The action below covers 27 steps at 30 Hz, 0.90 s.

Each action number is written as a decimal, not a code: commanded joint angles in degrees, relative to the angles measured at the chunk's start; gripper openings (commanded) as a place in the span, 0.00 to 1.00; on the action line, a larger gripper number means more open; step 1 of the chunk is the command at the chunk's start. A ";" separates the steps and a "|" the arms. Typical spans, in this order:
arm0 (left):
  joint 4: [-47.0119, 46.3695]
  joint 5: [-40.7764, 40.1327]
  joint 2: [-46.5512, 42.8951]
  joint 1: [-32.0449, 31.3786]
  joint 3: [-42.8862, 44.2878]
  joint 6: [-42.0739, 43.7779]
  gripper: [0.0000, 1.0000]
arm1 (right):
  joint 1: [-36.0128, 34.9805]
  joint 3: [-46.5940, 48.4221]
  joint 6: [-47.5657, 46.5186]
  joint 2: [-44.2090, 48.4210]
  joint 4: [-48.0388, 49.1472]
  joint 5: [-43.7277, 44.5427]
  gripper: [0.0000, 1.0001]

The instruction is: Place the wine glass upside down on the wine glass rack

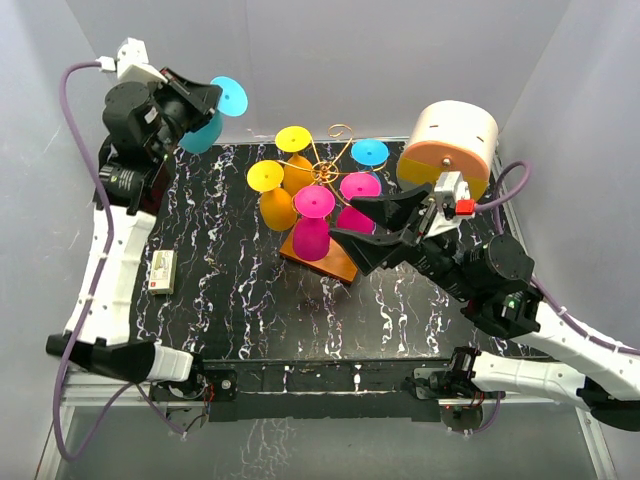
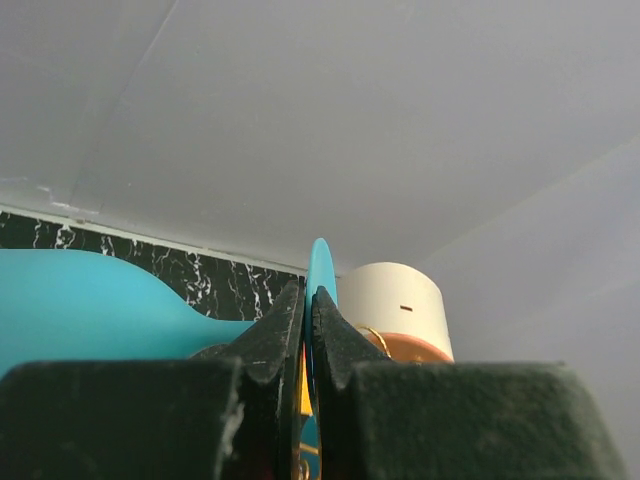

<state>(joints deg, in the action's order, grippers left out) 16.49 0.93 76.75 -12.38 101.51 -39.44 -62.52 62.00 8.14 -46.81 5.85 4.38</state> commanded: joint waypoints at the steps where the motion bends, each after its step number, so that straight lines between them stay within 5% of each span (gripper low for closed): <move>1: -7.02 3.90 4.15 0.02 4.82 1.82 0.00 | -0.23 -2.22 2.97 3.14 -0.70 2.48 0.69; 10: -15.40 13.10 14.65 0.07 9.95 -4.18 0.00 | -0.23 -3.08 5.26 5.61 -1.60 3.23 0.69; 18: -24.38 26.26 21.40 -0.06 8.83 -18.94 0.00 | -0.23 -5.90 7.71 8.36 0.55 4.63 0.69; 27: -26.60 30.56 24.91 -0.63 8.08 -26.37 0.00 | -0.23 -6.44 8.41 8.34 0.38 4.06 0.69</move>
<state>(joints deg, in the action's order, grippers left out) -6.68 27.22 101.86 -12.51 108.38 -60.77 -62.52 55.59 15.64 -38.50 3.62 8.03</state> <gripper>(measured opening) 0.018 0.690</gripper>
